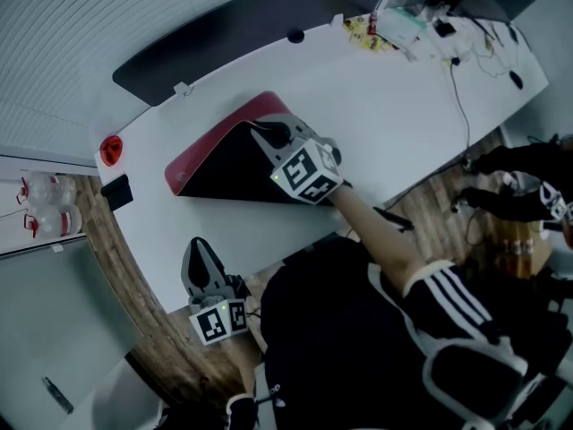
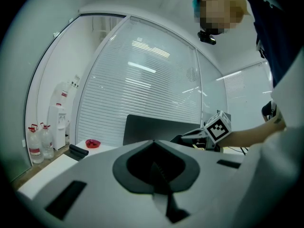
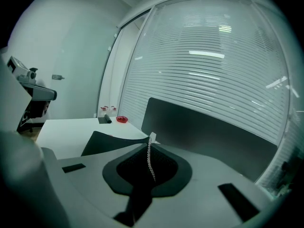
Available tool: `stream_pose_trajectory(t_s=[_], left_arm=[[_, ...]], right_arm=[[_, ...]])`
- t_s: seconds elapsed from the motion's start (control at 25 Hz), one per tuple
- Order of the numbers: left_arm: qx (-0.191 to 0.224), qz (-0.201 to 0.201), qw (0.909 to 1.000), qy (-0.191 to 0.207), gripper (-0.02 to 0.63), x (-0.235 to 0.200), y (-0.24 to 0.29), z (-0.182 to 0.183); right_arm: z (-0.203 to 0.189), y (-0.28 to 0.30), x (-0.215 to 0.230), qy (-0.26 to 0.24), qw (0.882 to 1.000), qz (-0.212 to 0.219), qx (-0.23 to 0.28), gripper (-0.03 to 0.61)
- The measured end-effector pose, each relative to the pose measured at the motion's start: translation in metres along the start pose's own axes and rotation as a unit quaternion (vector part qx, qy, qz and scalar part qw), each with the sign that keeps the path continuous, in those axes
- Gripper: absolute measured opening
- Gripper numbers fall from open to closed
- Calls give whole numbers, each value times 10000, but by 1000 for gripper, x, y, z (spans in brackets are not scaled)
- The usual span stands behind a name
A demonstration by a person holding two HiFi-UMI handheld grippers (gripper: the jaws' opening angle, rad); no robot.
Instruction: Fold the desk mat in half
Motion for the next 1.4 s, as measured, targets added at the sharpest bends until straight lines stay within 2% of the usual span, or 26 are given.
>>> stream_pose_trajectory(t_s=[0.24,0.6,1.12,1.4], left_arm=[[-41,159,9999,-16,3,9,20,1],[-186,392,9990,-45,3,16,47,3],[-525,565,9970,-36,3,16,73,-3],[-749,548,9956,-109,3,13,88,-8]], right_arm=[[2,13,34,-21,10000,-46,-1,17],[-11,39,90,296,9990,-299,-124,17],[-70,88,155,875,9890,-980,-685,17],[-111,115,165,961,9809,-1230,-1163,17]])
Point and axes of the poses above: the fingertips, and each gripper's own axes: y forward along the fingers, x to its right, z out of its top, the point moved 8 cm from there along -y, backward along the fingers, and after that the axes turned 6 degrees about y, right-handed, at the moved point
